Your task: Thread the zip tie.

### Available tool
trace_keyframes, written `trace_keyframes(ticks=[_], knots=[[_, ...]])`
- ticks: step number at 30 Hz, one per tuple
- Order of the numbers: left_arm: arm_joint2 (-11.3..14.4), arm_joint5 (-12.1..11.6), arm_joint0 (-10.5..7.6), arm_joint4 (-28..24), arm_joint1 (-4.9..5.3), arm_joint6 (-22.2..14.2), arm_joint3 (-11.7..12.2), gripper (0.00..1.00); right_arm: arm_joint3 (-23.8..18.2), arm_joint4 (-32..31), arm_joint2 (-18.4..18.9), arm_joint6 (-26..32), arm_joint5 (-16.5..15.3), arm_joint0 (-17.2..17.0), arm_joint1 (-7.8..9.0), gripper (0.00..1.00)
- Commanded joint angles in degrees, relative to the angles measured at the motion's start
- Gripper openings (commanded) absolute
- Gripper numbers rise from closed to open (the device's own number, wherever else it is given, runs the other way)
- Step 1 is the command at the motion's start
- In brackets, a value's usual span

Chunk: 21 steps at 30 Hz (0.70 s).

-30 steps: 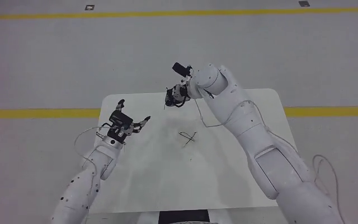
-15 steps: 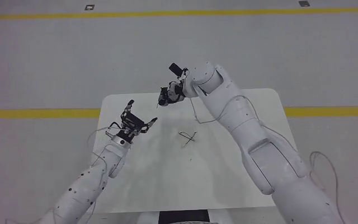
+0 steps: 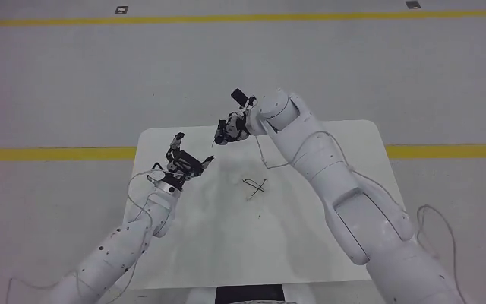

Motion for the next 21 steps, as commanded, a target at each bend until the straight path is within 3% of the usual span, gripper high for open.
trace_keyframes(ticks=[1, 7, 13, 21], knots=[[-0.07, 0.14, -0.01, -0.01, -0.04, -0.27, 0.04, 1.0, -0.98, -0.09, -0.17, -1.14, -0.34, -1.02, -0.02, 0.0], [3.1, 3.75, -2.43, 0.0, 0.55, 0.2, 1.69, 1.0, -1.42, 1.09, -0.08, -1.28, 0.03, -1.87, -0.2, 0.0], [3.12, 3.64, -2.43, 0.0, 0.54, 0.2, 1.67, 1.0, -1.42, 1.09, -0.08, -1.28, 0.03, -1.87, -0.2, 0.0], [7.81, 4.05, -6.75, 0.0, 1.98, 0.67, 4.53, 1.0, -3.28, 1.71, -0.15, -3.96, 0.03, -3.84, -0.32, 0.0]])
